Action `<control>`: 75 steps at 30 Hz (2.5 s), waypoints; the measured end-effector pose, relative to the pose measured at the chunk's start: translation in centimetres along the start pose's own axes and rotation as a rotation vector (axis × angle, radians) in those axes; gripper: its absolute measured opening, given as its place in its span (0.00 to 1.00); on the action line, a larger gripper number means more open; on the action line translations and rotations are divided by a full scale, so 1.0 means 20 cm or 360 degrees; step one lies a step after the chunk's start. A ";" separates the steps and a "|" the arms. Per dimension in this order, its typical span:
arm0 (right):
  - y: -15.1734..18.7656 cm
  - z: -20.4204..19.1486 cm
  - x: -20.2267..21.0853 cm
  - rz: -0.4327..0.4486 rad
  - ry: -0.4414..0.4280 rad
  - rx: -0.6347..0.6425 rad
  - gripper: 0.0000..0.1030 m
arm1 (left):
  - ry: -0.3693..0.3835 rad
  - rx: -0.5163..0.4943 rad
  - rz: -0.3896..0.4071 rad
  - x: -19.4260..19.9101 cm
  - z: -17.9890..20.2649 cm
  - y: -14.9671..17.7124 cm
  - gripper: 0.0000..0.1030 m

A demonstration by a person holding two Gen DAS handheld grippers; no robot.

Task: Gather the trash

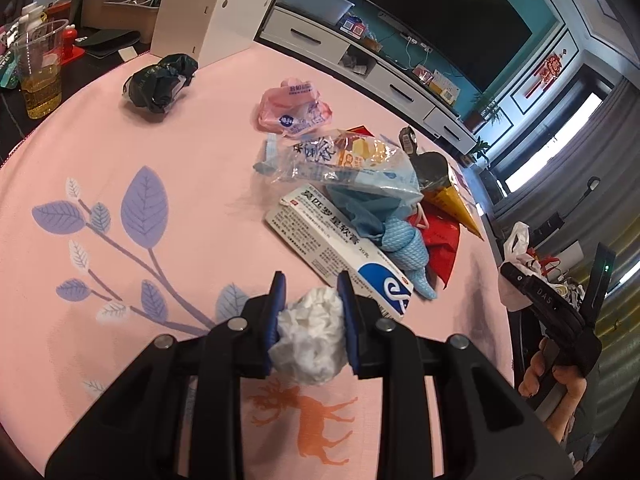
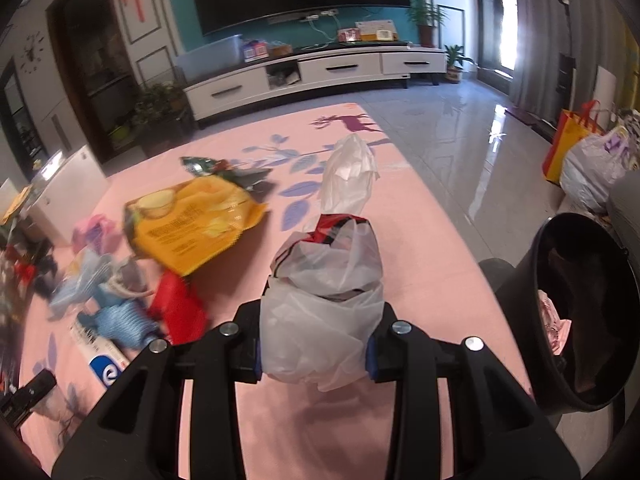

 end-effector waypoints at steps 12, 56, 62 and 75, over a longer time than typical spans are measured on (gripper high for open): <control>0.07 -0.06 0.06 -0.0022 -0.0078 -0.0005 0.35 | 0.0085 -0.0008 -0.0012 0.00 0.05 0.03 0.27; 0.12 -0.26 0.21 0.0038 -0.0195 0.0145 0.36 | 0.0126 -0.0055 -0.0002 0.00 0.10 0.05 0.28; 0.12 -0.27 0.23 0.0052 -0.0201 0.0156 0.36 | 0.0138 -0.0074 0.0006 0.01 0.12 0.06 0.28; 0.11 -0.26 0.23 0.0037 -0.0246 0.0123 0.36 | 0.0146 -0.0109 0.0018 0.01 0.14 0.07 0.28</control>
Point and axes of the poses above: each gripper's, at about its wrist camera, not at the fingertips, and x roughly against the way its jaws point, z to its right, y to its underside, the point moved 6 cm from there along -x, roughly the way its jaws point, and after that the axes turned 5 degrees about x, right-handed, at the moved point
